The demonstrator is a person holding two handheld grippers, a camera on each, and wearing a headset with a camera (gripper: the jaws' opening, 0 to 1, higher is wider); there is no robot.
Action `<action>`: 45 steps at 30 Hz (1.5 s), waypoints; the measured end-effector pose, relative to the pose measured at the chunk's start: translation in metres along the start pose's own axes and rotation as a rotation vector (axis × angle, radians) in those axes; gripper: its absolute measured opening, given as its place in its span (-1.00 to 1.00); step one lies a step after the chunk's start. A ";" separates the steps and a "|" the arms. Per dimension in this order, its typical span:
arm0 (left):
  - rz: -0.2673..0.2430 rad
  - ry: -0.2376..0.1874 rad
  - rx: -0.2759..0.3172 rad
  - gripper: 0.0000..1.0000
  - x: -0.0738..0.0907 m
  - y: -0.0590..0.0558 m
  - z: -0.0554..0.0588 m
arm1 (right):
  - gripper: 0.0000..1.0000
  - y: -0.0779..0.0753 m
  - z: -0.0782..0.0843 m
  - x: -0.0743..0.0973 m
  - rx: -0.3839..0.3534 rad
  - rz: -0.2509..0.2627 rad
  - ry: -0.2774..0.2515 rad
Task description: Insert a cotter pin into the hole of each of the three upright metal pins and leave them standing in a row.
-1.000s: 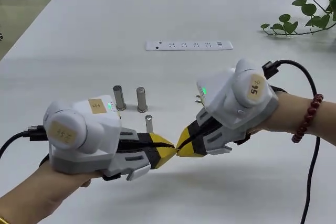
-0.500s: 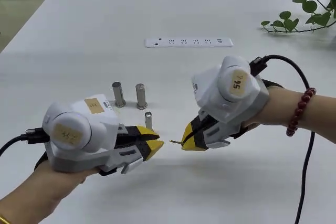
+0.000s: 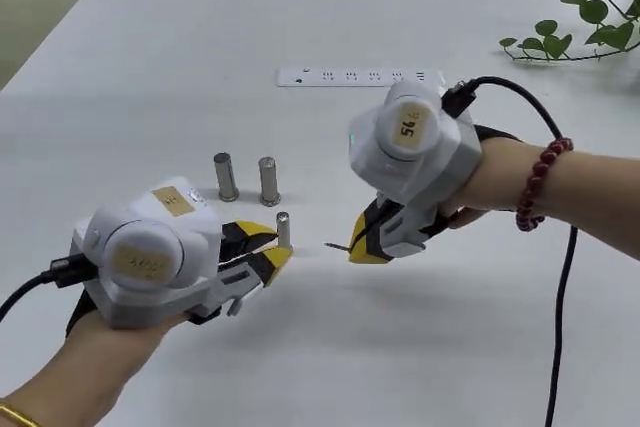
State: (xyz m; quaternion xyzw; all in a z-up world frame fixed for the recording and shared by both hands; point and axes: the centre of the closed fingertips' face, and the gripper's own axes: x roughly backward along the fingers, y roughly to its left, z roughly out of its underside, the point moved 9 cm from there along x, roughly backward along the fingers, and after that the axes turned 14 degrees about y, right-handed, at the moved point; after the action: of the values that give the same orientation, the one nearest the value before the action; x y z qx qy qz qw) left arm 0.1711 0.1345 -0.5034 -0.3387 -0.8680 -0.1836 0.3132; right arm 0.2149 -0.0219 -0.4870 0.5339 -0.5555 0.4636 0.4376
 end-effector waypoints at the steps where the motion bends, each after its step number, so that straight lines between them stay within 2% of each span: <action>1: -0.019 -0.014 0.022 -0.75 -0.001 0.001 0.000 | -1.00 -0.002 0.000 -0.001 0.004 0.005 0.014; 4: -0.030 -0.022 0.048 -0.71 -0.006 0.003 0.001 | -1.00 -0.006 -0.002 -0.003 -0.006 0.002 0.016; 10: -0.051 -0.007 0.069 -0.71 -0.018 0.005 0.003 | -1.00 -0.012 -0.007 -0.006 -0.031 -0.006 0.037; 13: -0.056 0.019 0.075 -0.80 -0.026 0.006 0.006 | -1.00 -0.015 -0.010 -0.007 -0.035 -0.009 0.036; 20: -0.057 0.030 0.096 -0.80 -0.038 0.008 0.006 | -1.00 -0.019 -0.017 -0.009 -0.038 -0.015 0.043; 25: -0.056 0.030 0.098 -0.83 -0.042 0.009 0.006 | -1.00 -0.024 -0.020 -0.012 -0.046 -0.023 0.059; 34: -0.048 0.038 0.098 -0.85 -0.047 0.010 0.008 | -1.00 -0.031 -0.027 -0.014 -0.054 -0.022 0.055; 45: -0.044 0.026 0.114 -0.86 -0.049 0.011 0.006 | -1.00 -0.034 -0.036 -0.016 -0.055 -0.026 0.045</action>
State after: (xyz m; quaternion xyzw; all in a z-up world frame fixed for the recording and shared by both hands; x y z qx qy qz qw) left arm 0.2045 0.1222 -0.5399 -0.2987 -0.8802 -0.1452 0.3391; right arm 0.2493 0.0163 -0.4947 0.5183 -0.5510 0.4543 0.4705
